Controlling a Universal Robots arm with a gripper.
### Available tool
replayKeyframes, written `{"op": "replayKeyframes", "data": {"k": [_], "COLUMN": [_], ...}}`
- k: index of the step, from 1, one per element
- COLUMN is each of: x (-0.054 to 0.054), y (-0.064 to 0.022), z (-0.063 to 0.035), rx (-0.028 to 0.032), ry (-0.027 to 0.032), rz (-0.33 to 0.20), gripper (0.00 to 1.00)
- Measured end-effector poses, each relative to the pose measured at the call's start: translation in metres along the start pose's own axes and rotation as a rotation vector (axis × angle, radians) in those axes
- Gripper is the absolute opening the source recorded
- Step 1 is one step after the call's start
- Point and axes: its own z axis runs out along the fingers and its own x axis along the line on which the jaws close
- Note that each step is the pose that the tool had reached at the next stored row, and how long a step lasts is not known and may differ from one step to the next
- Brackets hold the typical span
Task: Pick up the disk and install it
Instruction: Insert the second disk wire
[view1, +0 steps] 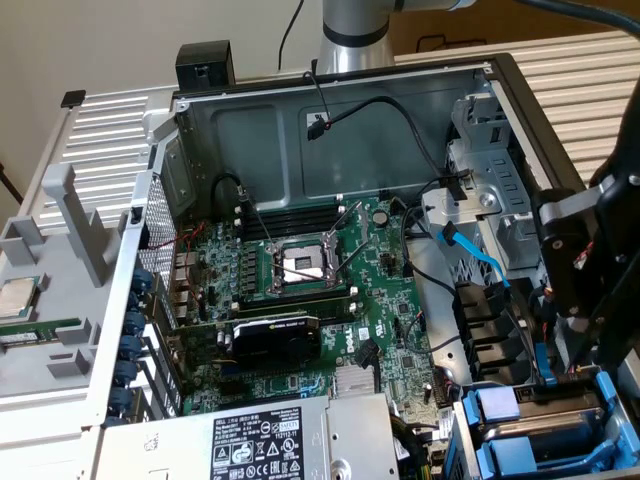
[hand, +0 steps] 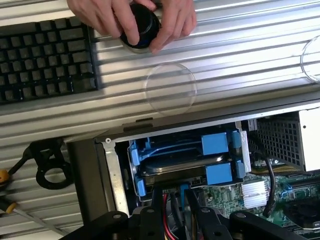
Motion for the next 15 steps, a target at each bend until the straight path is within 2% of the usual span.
{"op": "replayKeyframes", "data": {"k": [1,2,4,6,15], "x": [-0.0003,-0.0008,-0.0009,-0.0009,-0.0035], "y": [0.0001,0.0002,0.0001,0.0001,0.0005], "z": [0.0,0.0001,0.0002,0.0002,0.0004], "rx": [0.0,0.0006,0.0023,0.0038,0.0035], "ry": [0.0003,0.0036,0.0153,0.0242,0.0235], "rz": [0.0,-0.002,-0.014,-0.032,-0.058], "gripper": [0.31,0.31,0.31,0.31,0.31]}}
